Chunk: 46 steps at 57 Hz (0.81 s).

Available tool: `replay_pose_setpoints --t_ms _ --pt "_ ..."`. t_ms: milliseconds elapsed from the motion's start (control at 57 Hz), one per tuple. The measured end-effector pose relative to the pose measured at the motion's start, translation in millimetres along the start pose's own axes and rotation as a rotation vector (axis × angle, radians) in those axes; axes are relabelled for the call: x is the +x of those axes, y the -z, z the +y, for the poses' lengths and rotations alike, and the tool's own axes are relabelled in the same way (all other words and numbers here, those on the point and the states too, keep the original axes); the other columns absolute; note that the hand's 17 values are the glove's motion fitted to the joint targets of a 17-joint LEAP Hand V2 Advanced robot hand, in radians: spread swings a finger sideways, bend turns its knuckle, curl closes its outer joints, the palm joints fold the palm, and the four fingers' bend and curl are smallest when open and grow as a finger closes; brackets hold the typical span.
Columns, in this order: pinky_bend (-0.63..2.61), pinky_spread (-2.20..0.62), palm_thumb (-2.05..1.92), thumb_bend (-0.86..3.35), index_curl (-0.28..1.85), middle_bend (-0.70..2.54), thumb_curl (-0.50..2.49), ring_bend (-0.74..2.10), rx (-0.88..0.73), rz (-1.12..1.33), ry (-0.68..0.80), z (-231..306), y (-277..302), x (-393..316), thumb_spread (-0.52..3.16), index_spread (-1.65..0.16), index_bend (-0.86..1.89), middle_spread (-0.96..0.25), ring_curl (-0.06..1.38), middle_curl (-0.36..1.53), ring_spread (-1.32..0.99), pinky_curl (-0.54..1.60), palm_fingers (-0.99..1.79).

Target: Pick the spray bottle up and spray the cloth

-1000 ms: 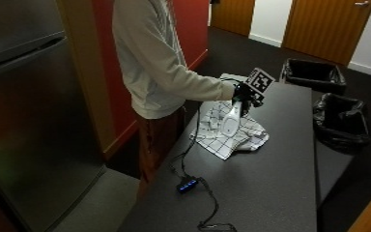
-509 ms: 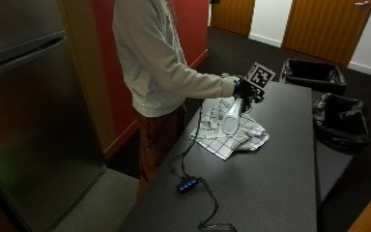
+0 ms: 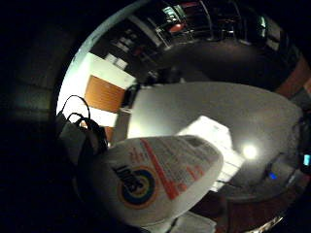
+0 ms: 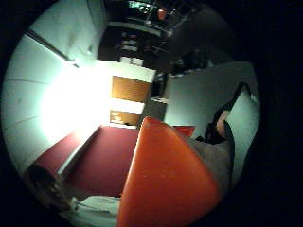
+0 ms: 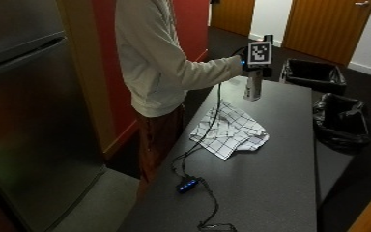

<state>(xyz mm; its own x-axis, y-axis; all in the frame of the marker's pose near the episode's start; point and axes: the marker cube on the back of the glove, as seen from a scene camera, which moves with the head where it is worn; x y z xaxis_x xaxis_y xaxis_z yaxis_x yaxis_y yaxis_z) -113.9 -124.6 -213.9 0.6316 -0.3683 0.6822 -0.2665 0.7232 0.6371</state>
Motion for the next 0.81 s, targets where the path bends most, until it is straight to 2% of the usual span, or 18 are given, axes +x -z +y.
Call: replay_pose_setpoints --t_ms 193,281,386,439,526,596,702,807 --pt "0.39 -0.23 0.92 -0.03 0.54 0.62 0.78 0.7 -0.13 -0.16 0.023 26 -71 23 0.12 -0.17 0.48 -0.13 0.48 0.51 -0.16 0.39 1.39" --pt "0.39 -0.23 0.92 -0.03 0.54 0.62 0.79 0.7 -0.094 -0.106 0.008 31 -122 56 0.12 -0.17 0.48 -0.13 0.48 0.51 -0.16 0.39 1.39" --pt "0.4 -0.22 0.92 -0.03 0.54 0.62 0.79 0.68 -0.104 -0.218 -0.023 35 -161 65 0.13 -0.17 0.48 -0.13 0.47 0.51 -0.16 0.39 1.38" --pt "0.4 -0.22 0.92 -0.03 0.54 0.63 0.79 0.66 -0.081 -0.184 -0.029 30 -176 78 0.13 -0.16 0.48 -0.13 0.47 0.51 -0.16 0.39 1.37" --pt "0.4 -0.21 0.93 -0.03 0.54 0.62 0.79 0.64 -0.009 0.034 -0.033 15 -197 119 0.15 -0.16 0.47 -0.13 0.47 0.51 -0.15 0.39 1.36" --pt "0.4 -0.2 0.93 -0.03 0.54 0.62 0.79 0.64 -0.099 -0.082 -0.038 20 -209 109 0.16 -0.16 0.46 -0.12 0.47 0.51 -0.15 0.39 1.36" --pt "0.4 -0.2 0.93 -0.03 0.53 0.6 0.8 0.63 -0.098 -0.105 -0.052 11 -224 118 0.18 -0.16 0.44 -0.12 0.47 0.51 -0.15 0.39 1.35" --pt "0.4 -0.19 0.93 -0.03 0.53 0.59 0.8 0.63 0.023 -0.011 -0.054 -15 -237 139 0.21 -0.15 0.41 -0.11 0.47 0.5 -0.15 0.39 1.34"
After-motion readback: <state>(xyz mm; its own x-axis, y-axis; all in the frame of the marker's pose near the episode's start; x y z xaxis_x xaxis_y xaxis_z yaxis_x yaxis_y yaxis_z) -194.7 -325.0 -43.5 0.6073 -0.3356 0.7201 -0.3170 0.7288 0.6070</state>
